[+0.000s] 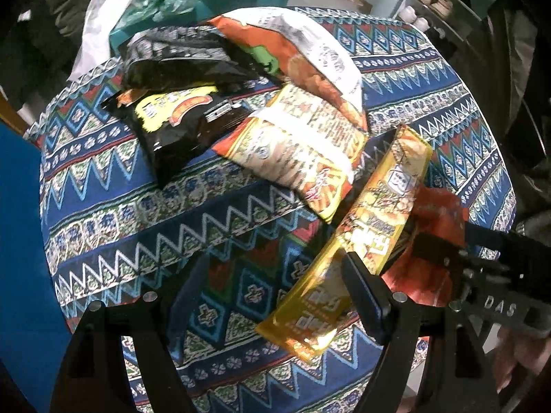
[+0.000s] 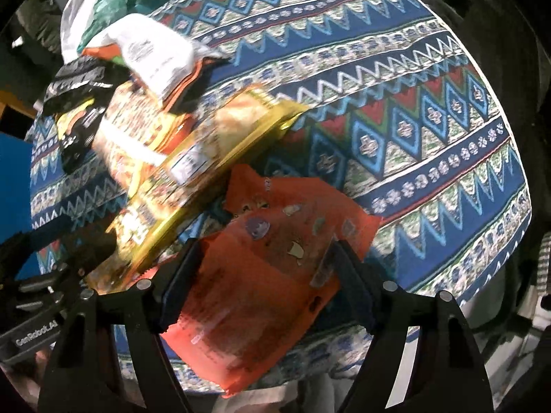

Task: Organize snacks
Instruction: 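Grasp the long gold wafer bar with the left gripper while the right grasps the orange-red bag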

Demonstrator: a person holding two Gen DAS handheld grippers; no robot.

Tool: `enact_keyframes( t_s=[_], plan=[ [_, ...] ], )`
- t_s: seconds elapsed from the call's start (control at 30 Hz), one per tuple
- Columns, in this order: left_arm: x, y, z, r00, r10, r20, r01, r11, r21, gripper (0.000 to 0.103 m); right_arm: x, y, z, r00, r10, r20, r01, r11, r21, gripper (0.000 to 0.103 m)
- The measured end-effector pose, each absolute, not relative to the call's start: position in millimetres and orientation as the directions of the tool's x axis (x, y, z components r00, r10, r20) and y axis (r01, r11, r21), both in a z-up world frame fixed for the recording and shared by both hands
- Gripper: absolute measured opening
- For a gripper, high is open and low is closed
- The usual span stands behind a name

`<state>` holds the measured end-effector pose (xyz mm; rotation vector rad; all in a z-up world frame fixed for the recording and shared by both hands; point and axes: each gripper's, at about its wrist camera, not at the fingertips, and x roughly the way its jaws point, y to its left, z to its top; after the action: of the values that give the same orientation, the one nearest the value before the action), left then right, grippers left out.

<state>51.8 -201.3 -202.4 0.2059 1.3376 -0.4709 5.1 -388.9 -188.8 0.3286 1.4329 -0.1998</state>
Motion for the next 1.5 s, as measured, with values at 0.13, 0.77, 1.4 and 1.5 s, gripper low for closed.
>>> enact_keyframes(
  t_s=[0.13,0.77,1.4,1.5],
  plan=[
    [53,-214,-203,0.159,-0.207,-0.965,0.455,0.883,-0.114,0.08,10,-406,-186,0.14,0.017,-0.99,0.309,0.949,0.06,0.077],
    [46,-261,-218,0.122,-0.219,-0.968,0.536,0.835,-0.122,0.086,39,-466,-194,0.154,0.051,-0.987,0.399,0.91,0.11,0.078],
    [36,-255,-221,0.097,-0.288,-0.953,0.445,0.869,-0.217,0.039,49,-493,-193,0.189,0.048,-0.981,0.462,0.877,0.132,0.081],
    [30,-251,-220,0.108,-0.281,-0.954,0.447,0.871,-0.206,0.039,51,-492,-193,0.182,0.041,-0.982,0.473,0.872,0.124,0.081]
  ],
)
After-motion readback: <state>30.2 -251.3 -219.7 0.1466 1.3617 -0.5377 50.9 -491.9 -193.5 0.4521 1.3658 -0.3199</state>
